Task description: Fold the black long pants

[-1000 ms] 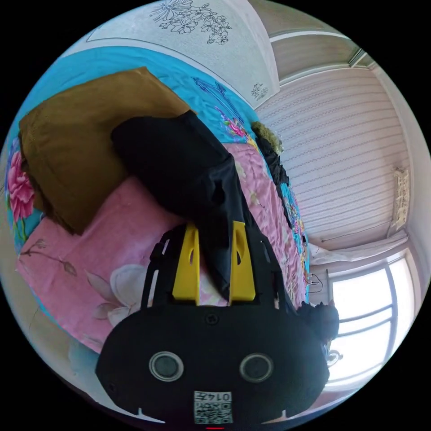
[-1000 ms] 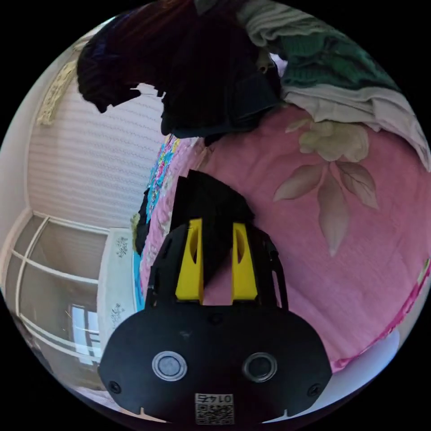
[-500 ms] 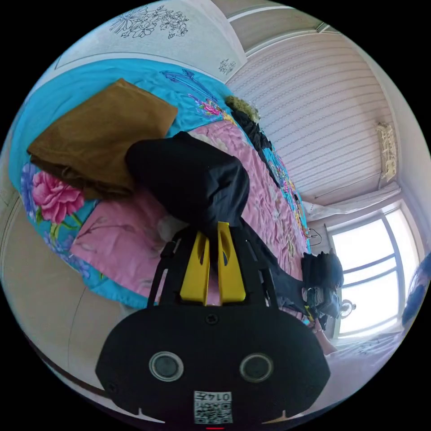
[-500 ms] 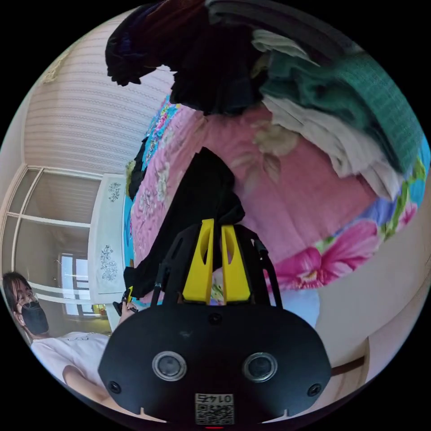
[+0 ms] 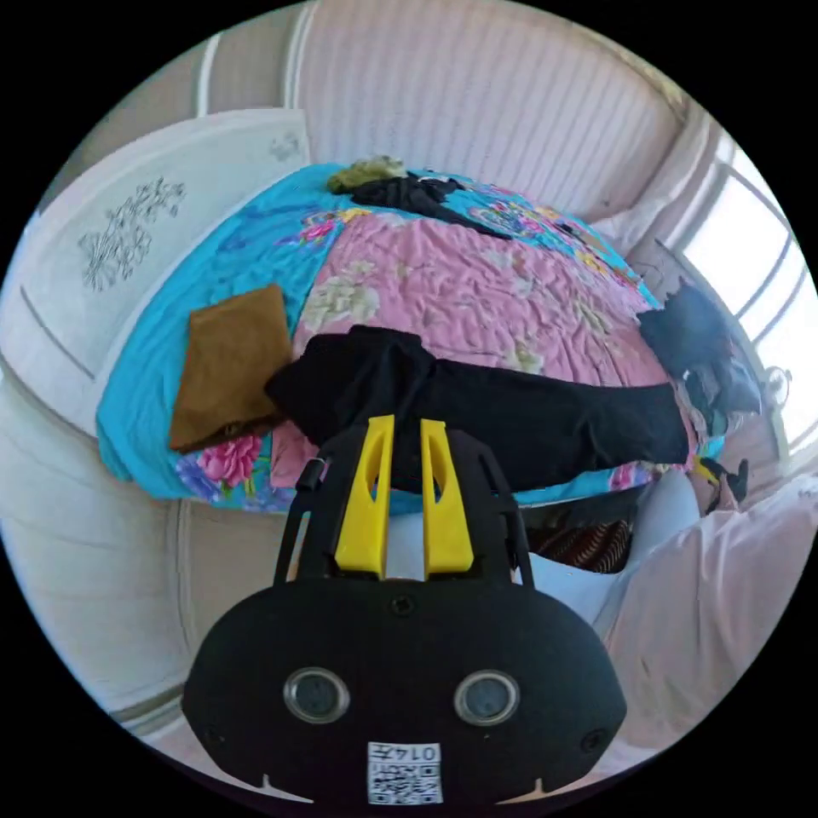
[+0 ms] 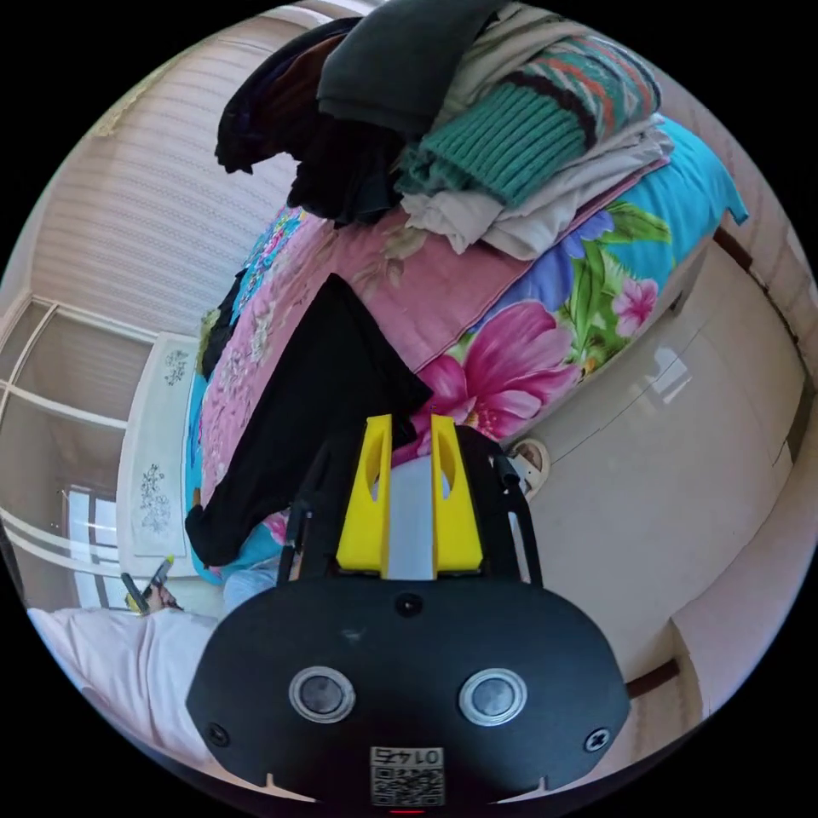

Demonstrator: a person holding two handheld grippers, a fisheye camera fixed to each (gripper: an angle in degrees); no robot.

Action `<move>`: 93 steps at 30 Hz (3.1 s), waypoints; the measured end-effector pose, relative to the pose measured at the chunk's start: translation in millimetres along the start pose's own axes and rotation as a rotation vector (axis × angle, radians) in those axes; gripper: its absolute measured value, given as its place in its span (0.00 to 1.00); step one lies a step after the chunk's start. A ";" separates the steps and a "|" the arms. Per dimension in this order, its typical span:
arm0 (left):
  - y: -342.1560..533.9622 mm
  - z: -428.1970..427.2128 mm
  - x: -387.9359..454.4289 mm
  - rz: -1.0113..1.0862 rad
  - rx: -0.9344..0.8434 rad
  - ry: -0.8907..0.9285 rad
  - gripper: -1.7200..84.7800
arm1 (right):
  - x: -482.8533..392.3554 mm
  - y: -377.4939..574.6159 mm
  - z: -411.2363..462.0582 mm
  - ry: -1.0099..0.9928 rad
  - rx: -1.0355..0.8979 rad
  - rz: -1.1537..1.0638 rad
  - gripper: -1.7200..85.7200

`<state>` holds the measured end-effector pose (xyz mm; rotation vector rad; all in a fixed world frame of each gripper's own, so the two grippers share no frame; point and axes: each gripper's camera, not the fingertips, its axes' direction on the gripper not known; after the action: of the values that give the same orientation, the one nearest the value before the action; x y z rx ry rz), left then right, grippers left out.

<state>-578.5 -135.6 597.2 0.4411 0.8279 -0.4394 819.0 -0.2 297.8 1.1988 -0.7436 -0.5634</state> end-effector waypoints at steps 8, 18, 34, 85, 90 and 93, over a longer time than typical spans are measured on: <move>-106.0 66.4 286.0 0.626 0.102 0.252 0.11 | 23.1 -0.7 32.9 -0.147 -0.098 -0.085 0.05; -155.8 220.3 653.2 1.104 -0.091 0.383 0.09 | 52.2 13.1 22.9 -0.305 -0.024 -0.091 0.03; -163.7 282.9 793.6 1.129 -0.211 0.317 0.01 | 54.4 4.8 62.1 -0.244 0.010 -0.102 0.02; 103.7 163.3 268.3 0.543 -0.215 0.217 0.01 | -624.0 256.8 755.4 0.444 -0.672 -1.368 0.01; 121.5 163.3 237.4 0.615 -0.183 0.165 0.01 | -622.3 259.0 819.1 0.494 -0.732 -1.322 0.01; 121.4 158.2 217.9 0.646 -0.208 0.163 0.01 | -625.4 249.8 839.5 0.489 -0.785 -1.259 0.01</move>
<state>-288.7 -163.1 547.0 0.5250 0.8272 0.2814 -225.1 13.2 558.4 0.8613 0.7288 -1.3526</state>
